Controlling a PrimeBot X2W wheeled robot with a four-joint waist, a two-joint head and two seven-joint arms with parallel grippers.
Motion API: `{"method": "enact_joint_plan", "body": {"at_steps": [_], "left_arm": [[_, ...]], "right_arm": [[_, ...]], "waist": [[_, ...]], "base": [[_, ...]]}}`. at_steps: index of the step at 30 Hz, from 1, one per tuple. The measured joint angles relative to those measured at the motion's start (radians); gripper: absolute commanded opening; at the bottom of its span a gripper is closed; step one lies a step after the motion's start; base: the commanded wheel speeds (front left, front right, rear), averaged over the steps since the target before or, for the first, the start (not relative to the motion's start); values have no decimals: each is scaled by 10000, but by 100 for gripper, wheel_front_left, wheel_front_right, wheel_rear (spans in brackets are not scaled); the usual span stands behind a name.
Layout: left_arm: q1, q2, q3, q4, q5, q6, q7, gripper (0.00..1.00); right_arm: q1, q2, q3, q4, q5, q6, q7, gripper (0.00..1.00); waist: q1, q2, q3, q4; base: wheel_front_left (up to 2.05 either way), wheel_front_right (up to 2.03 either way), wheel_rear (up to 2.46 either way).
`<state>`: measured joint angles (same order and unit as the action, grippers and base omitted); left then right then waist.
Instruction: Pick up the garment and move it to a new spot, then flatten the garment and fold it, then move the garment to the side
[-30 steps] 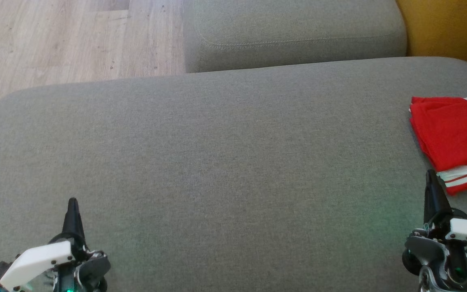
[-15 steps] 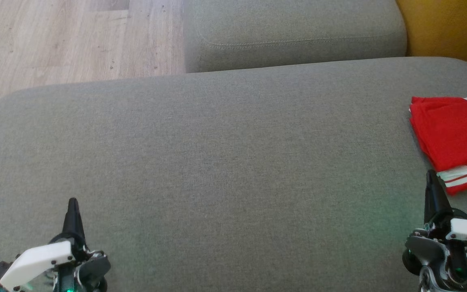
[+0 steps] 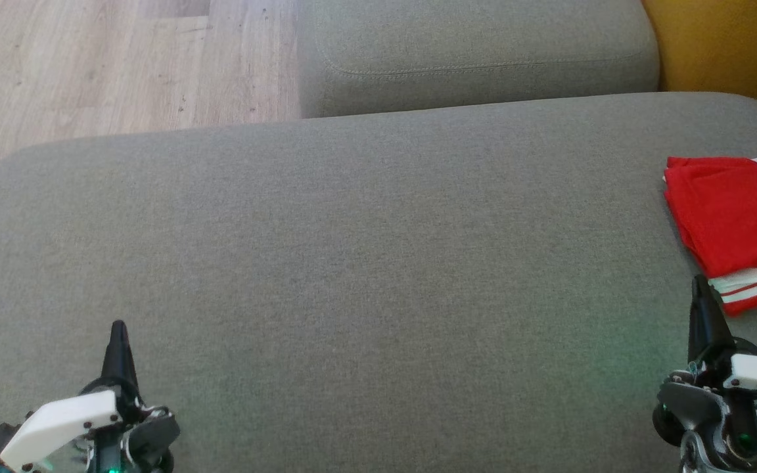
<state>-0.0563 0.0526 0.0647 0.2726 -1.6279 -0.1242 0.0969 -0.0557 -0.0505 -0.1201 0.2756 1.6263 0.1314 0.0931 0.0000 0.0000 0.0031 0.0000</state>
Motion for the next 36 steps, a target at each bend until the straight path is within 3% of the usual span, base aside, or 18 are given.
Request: {"method": "enact_joint_plan", "body": {"at_steps": [36], "left_arm": [[-1, -19, 33, 2, 10, 0, 35, 0]], "right_arm": [[0, 23, -75, 2, -75, 0, 84, 0]], "waist": [[0, 0, 0, 0]], "base": [[0, 0, 0]]}}
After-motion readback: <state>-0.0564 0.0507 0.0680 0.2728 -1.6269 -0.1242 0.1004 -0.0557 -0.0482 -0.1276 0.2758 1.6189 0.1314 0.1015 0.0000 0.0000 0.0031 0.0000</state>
